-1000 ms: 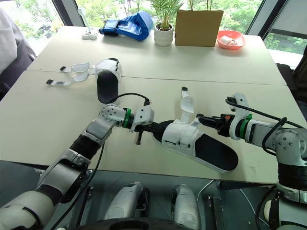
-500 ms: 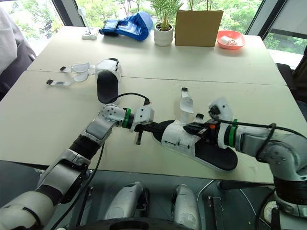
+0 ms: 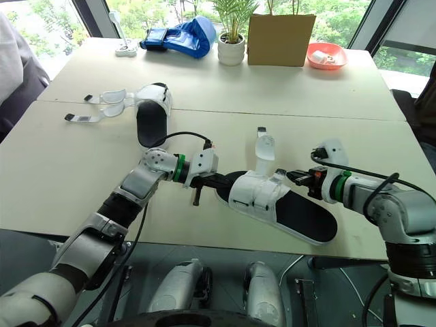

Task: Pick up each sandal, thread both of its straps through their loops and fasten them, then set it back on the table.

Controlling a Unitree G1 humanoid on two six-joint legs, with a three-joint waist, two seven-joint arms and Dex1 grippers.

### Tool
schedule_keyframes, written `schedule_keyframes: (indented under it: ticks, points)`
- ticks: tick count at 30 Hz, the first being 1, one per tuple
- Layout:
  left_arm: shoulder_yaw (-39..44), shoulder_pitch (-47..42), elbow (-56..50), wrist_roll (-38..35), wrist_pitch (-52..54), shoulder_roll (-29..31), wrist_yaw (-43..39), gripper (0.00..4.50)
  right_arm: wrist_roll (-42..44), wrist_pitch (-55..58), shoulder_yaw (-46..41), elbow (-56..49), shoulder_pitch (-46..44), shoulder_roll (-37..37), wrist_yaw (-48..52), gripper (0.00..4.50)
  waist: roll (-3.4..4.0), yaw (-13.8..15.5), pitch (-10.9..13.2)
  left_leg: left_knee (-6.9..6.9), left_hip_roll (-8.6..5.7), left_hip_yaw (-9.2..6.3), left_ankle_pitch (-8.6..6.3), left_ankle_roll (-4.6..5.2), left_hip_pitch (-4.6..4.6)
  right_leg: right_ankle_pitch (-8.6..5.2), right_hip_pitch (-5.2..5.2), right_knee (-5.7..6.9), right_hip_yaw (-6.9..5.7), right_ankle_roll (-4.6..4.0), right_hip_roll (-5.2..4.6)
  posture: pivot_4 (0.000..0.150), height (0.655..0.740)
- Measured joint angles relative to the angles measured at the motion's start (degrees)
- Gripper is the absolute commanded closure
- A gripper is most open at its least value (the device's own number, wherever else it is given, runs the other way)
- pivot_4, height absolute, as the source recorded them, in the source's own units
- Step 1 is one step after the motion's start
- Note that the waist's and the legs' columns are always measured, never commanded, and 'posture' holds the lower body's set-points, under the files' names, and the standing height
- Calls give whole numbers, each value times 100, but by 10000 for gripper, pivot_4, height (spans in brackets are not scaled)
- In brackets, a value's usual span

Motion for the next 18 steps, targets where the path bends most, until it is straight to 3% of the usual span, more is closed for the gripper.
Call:
schedule_keyframes:
  ticks: [4,9,12,13,18]
  points:
    - [30,62,-104,-7,108,11,55,45000,766,210,-860,-726,202,-55,228,44670,-1,-8,0,-1,1,-1,0,0,1,0,1,0,0,0,-2,1500,7214]
    - [160,210,-672,-249,900,201,30,45000,2434,938,-1764,-1298,1085,-103,-34,21379,2,-6,4,-10,2,-6,7,-14,-3,0,-6,-1,0,0,-6,1500,7214]
    - [378,292,-1299,-726,1608,682,-297,36056,3222,998,-2034,-1799,1905,-147,-254,6014,5,-48,7,-16,2,-6,21,-38,-2,0,-8,-3,0,0,-5,1500,7214]
    - [480,311,-1526,-913,1813,888,-457,31208,3357,992,-2038,-1953,2153,-148,-305,591,5,-87,6,-17,3,-6,21,-38,-2,-1,-7,-2,1,0,-5,1500,7214]
    - [920,302,-2481,-1930,2801,1843,-1274,6205,3060,602,-1585,-2263,2651,45,-531,0,8,-139,10,-16,3,-6,19,-35,-1,-3,-8,-2,4,0,0,1500,7214]
